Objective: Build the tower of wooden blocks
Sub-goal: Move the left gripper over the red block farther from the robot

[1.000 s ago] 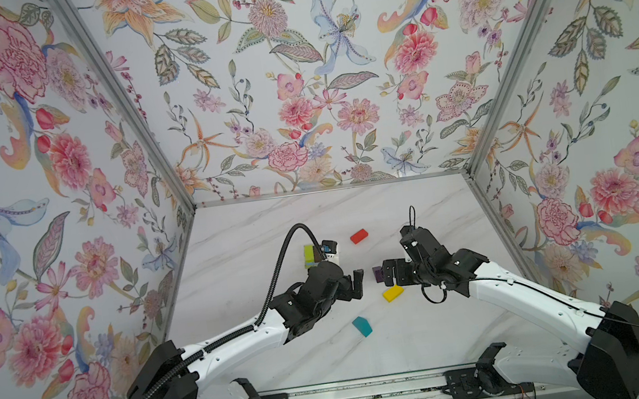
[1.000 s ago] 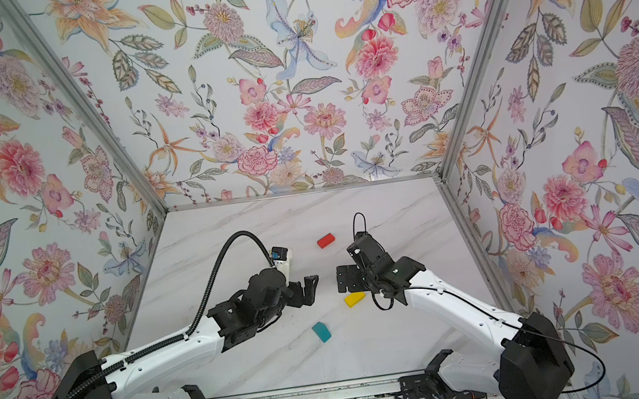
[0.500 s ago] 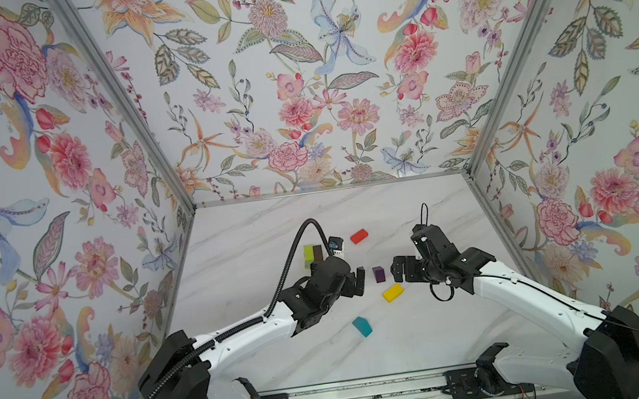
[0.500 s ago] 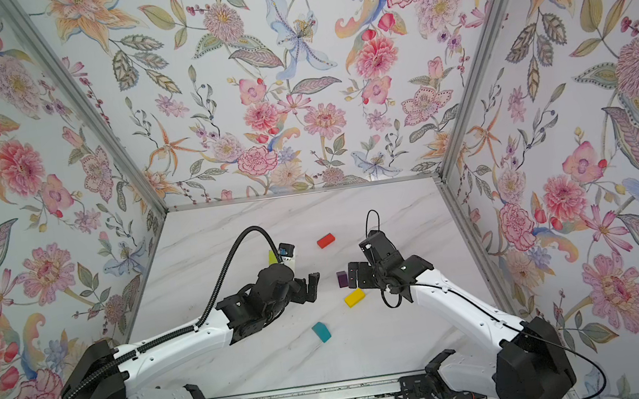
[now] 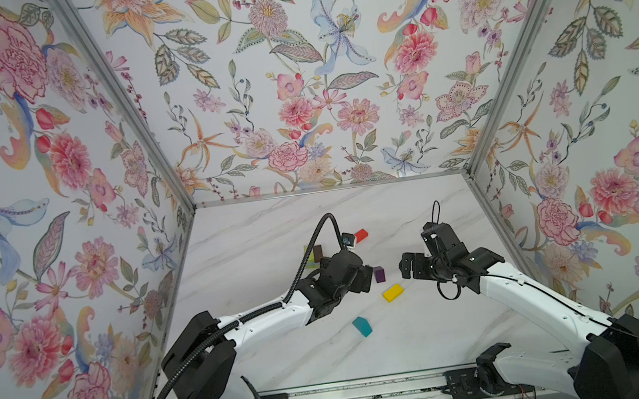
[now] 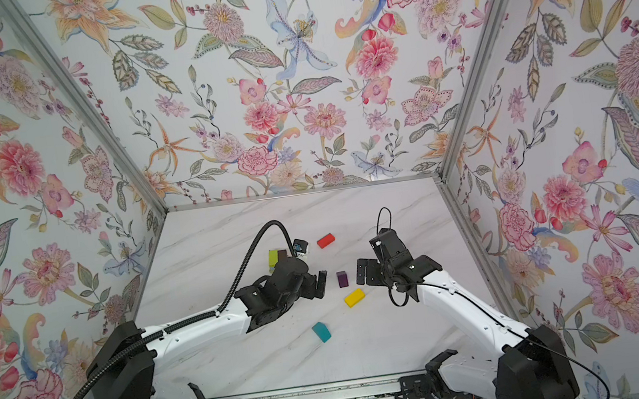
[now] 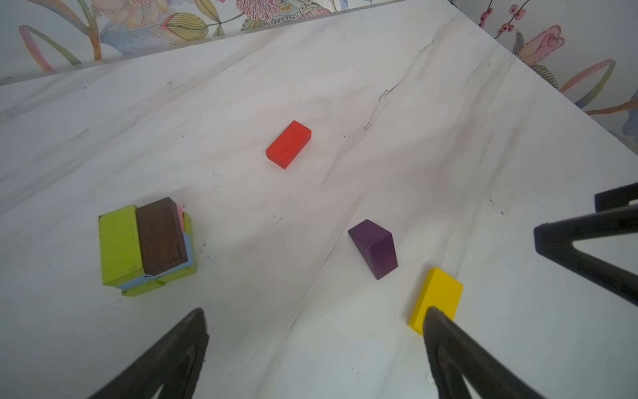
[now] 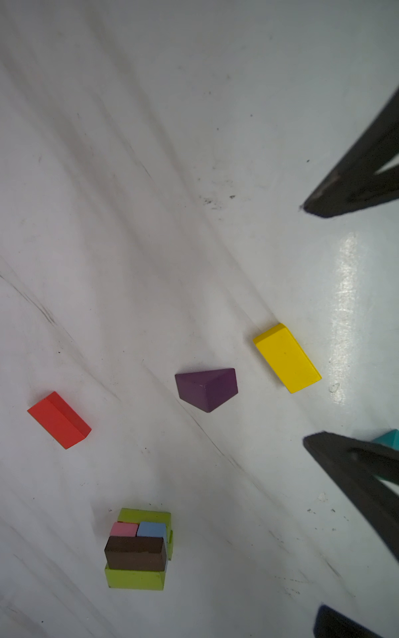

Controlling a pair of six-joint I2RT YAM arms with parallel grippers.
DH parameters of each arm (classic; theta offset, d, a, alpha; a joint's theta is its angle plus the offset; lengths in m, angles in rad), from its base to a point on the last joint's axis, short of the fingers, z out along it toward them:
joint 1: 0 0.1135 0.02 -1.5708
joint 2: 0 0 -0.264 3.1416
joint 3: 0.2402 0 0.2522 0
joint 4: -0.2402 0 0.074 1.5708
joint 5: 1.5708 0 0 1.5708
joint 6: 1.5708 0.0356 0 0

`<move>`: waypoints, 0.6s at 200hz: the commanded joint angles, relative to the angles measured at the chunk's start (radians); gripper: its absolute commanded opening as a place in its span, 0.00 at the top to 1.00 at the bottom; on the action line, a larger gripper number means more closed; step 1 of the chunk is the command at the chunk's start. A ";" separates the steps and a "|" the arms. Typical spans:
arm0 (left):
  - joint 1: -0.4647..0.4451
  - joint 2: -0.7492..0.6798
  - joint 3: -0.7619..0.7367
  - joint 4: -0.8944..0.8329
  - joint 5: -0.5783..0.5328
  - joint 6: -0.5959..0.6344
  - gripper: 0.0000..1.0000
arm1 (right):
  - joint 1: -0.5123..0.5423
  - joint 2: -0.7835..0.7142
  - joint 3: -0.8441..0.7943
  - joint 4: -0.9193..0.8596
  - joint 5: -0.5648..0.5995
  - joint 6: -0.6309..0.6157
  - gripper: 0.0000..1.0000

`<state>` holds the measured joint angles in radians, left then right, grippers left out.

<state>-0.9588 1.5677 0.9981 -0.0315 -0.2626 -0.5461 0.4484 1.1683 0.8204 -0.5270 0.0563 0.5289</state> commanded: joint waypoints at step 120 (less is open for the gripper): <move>0.203 0.433 0.410 -0.088 0.244 0.263 0.05 | -0.034 -0.125 -0.027 -0.040 -0.081 -0.039 0.01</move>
<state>-0.7822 1.9579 1.3487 -0.0792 -0.0708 -0.3405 0.4240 1.0679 0.8078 -0.5316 -0.0158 0.5087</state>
